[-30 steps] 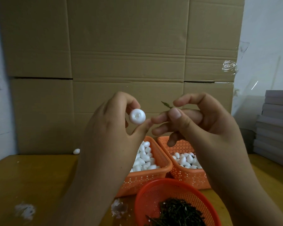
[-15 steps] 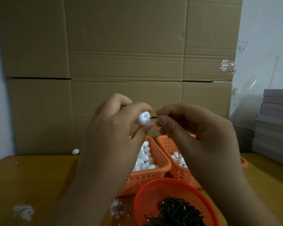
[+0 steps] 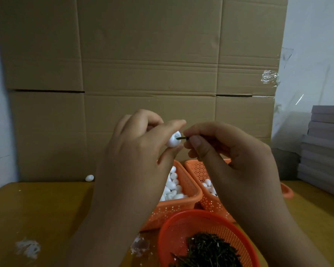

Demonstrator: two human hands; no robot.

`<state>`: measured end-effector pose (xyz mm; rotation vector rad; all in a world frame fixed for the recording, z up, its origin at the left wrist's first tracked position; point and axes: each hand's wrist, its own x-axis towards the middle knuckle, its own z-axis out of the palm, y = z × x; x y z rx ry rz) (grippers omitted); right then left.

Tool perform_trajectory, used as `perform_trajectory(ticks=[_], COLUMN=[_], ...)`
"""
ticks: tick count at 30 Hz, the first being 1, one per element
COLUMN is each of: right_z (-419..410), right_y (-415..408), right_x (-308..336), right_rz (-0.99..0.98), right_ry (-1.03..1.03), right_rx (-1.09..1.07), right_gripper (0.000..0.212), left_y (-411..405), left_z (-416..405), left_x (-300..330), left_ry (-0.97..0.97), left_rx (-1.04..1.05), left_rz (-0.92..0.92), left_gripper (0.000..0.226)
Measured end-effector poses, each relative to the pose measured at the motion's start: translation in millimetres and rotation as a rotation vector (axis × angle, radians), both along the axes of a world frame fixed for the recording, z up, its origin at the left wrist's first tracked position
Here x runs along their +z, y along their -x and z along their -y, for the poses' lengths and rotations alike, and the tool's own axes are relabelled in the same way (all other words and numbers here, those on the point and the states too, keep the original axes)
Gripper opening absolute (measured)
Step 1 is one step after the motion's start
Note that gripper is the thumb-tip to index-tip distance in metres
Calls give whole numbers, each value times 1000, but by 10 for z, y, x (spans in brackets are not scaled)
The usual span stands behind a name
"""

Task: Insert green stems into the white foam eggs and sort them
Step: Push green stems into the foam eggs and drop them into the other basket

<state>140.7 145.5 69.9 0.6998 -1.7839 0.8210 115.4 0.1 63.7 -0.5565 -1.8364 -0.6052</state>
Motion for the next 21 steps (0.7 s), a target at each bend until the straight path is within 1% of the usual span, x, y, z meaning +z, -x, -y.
perform_trajectory(ticks=[9, 11, 12, 14, 16, 19, 21], right_z=[-16, -19, -22, -21, -8, 1, -2], right_y=[32, 34, 32, 24, 16, 17, 16], right_x=[-27, -31, -34, -32, -30, -47, -48], right_rz=[-8, 1, 5, 17, 28, 15, 36], right_ry=[-65, -43, -25, 3, 18, 21, 29], right_rx=[-89, -76, -69, -62, -63, -72, -71], right_gripper=[18, 12, 12, 20, 22, 15, 16], left_y=[11, 9, 3, -17, -34, -56, -69], left_z=[-33, -31, -28, -26, -41, -70, -74], left_x=[-24, -20, -13, -8, -12, -16, -11], left_ry=[-23, -34, -37, -40, -45, -34, -29], left_rx=[-76, -86, -76, -51, -57, -64, -54], left_rz=[12, 36, 47, 67, 80, 78, 86], left_gripper=[38, 39, 40, 41, 42, 37, 33])
